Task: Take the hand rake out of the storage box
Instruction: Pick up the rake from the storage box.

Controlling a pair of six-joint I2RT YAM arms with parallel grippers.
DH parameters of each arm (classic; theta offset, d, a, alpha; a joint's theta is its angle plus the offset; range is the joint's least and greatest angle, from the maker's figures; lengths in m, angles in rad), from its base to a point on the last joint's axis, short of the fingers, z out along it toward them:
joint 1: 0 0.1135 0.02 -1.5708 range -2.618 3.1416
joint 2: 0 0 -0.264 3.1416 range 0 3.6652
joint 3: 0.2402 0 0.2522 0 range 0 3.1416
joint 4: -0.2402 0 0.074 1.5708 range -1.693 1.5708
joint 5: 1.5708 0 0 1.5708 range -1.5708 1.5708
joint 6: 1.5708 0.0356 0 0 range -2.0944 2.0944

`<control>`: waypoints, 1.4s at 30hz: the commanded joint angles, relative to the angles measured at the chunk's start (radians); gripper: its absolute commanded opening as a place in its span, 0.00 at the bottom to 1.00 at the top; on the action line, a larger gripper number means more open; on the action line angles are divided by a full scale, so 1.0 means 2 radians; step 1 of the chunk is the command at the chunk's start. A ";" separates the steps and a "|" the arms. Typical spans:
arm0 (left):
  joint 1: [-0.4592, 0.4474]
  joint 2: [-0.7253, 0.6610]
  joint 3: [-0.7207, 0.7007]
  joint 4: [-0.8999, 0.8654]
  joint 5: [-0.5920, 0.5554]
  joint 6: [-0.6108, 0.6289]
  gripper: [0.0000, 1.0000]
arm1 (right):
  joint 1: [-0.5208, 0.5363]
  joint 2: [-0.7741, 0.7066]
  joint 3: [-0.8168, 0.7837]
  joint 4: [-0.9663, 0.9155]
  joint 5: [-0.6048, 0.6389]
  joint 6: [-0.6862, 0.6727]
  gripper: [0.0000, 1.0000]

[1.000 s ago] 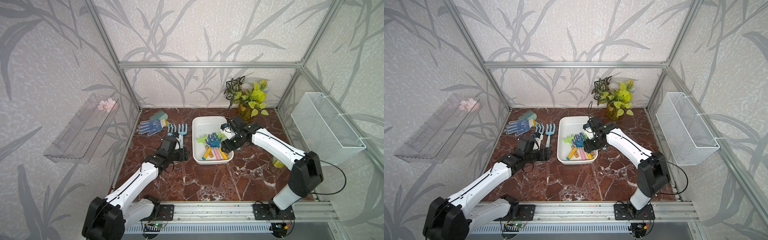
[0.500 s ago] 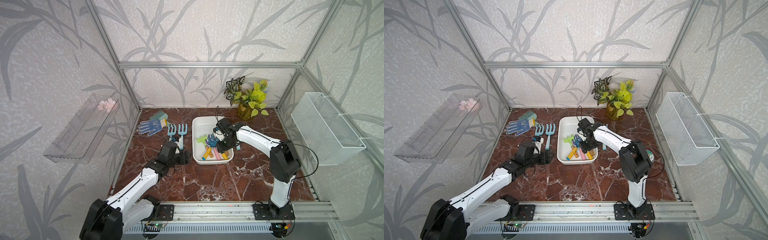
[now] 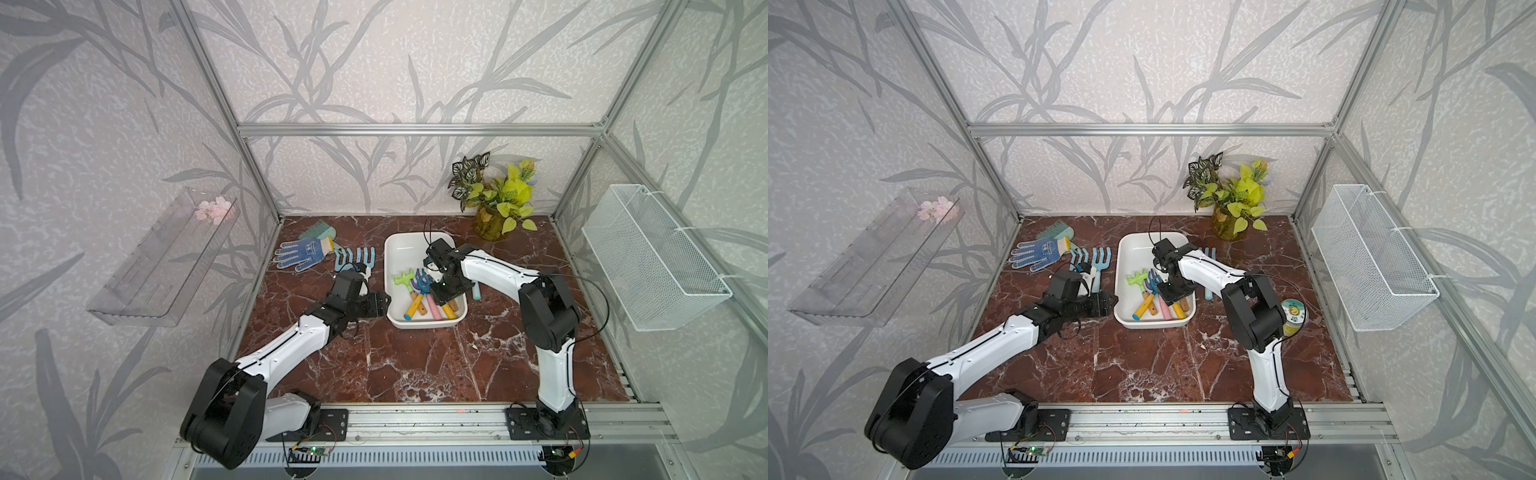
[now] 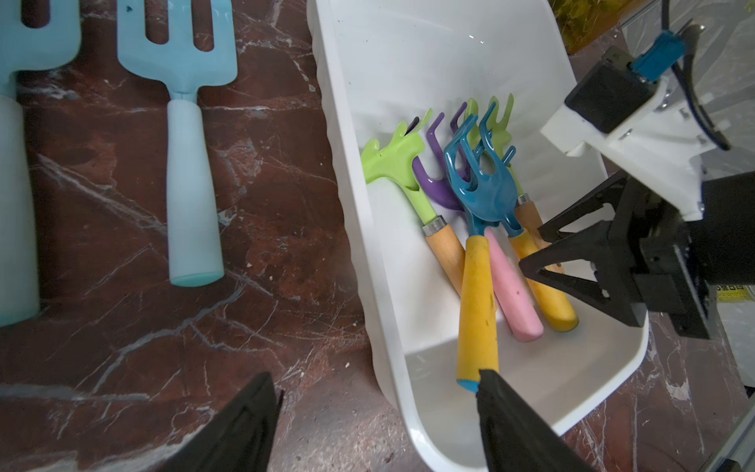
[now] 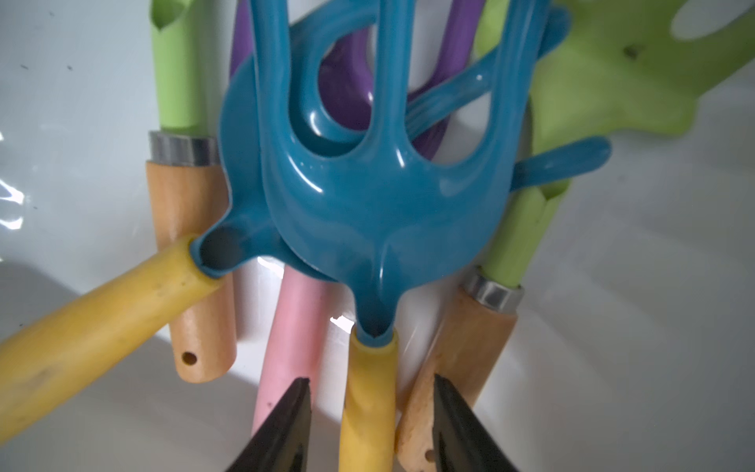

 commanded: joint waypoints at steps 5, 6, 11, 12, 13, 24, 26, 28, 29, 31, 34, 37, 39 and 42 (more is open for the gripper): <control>-0.001 0.014 0.003 0.014 0.008 -0.006 0.78 | 0.002 0.021 0.018 0.010 0.000 -0.001 0.44; -0.002 0.013 0.000 0.015 0.008 -0.006 0.78 | 0.002 0.024 0.018 0.011 0.000 -0.001 0.43; -0.001 0.014 -0.003 0.019 0.009 -0.006 0.78 | 0.002 0.031 0.015 0.018 -0.008 0.003 0.38; -0.001 0.016 -0.003 0.019 0.010 -0.006 0.78 | 0.002 0.032 0.015 0.018 -0.009 0.004 0.38; -0.001 0.018 -0.001 0.019 0.011 -0.006 0.78 | 0.002 0.032 0.015 0.019 -0.010 0.005 0.35; -0.001 0.024 0.000 0.020 0.014 -0.005 0.78 | 0.005 0.002 0.015 0.010 -0.018 0.016 0.22; -0.001 0.028 0.002 0.019 0.016 -0.005 0.78 | 0.004 -0.007 0.013 0.008 -0.019 0.017 0.21; -0.001 0.032 0.004 0.019 0.019 -0.003 0.78 | 0.004 -0.015 0.012 0.009 -0.019 0.019 0.21; -0.001 0.034 0.006 0.019 0.020 -0.003 0.78 | 0.004 -0.019 0.012 0.008 -0.021 0.021 0.20; -0.001 0.037 0.008 0.018 0.022 -0.002 0.78 | 0.004 -0.028 0.012 0.009 -0.022 0.023 0.19; -0.001 0.038 0.008 0.017 0.024 -0.002 0.78 | 0.005 -0.042 0.011 0.009 -0.025 0.027 0.18; -0.001 0.039 0.008 0.018 0.025 -0.001 0.78 | 0.003 -0.058 0.015 0.006 -0.025 0.029 0.17; -0.001 0.041 0.009 0.017 0.027 0.000 0.78 | 0.001 -0.070 0.018 0.004 -0.026 0.031 0.17; -0.001 0.046 0.013 0.017 0.030 0.001 0.77 | -0.007 -0.094 0.018 0.002 -0.031 0.035 0.16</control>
